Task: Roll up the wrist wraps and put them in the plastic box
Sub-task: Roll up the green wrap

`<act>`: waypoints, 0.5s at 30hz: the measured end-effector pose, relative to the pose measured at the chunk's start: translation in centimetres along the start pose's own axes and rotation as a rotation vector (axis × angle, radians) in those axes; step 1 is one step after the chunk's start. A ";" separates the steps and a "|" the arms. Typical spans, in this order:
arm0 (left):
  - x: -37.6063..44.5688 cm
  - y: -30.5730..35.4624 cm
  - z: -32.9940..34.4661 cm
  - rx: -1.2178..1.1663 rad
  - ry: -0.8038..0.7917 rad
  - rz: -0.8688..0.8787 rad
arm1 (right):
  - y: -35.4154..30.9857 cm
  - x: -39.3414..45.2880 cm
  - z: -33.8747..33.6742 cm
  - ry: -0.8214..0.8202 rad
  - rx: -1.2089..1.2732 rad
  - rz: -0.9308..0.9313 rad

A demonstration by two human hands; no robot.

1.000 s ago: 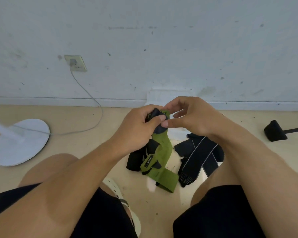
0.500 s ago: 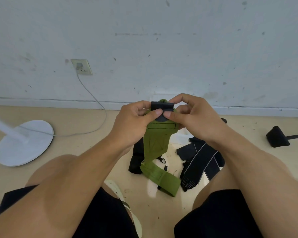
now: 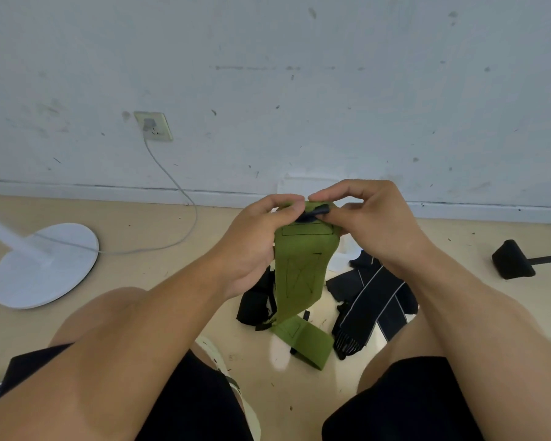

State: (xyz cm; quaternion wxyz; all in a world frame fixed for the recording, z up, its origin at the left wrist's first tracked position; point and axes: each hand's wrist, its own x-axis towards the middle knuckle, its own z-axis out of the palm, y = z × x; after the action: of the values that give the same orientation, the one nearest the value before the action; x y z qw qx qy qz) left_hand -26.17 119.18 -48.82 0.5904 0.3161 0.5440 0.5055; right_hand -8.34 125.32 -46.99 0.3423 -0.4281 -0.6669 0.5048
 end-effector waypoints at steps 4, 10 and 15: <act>0.3 -0.1 -0.2 0.024 0.057 0.024 | -0.2 0.0 -1.0 -0.149 0.014 0.123; 0.4 0.1 -0.3 0.147 0.034 0.062 | 0.3 -0.1 -0.9 -0.140 0.042 0.128; 0.2 0.2 0.0 0.217 0.013 0.096 | 0.2 -0.4 -1.0 -0.082 0.014 0.077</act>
State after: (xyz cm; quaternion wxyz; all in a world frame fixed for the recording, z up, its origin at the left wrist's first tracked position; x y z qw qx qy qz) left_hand -26.25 119.46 -48.73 0.5244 0.4007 0.5834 0.4734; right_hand -7.26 125.38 -46.96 0.2981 -0.4299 -0.6598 0.5395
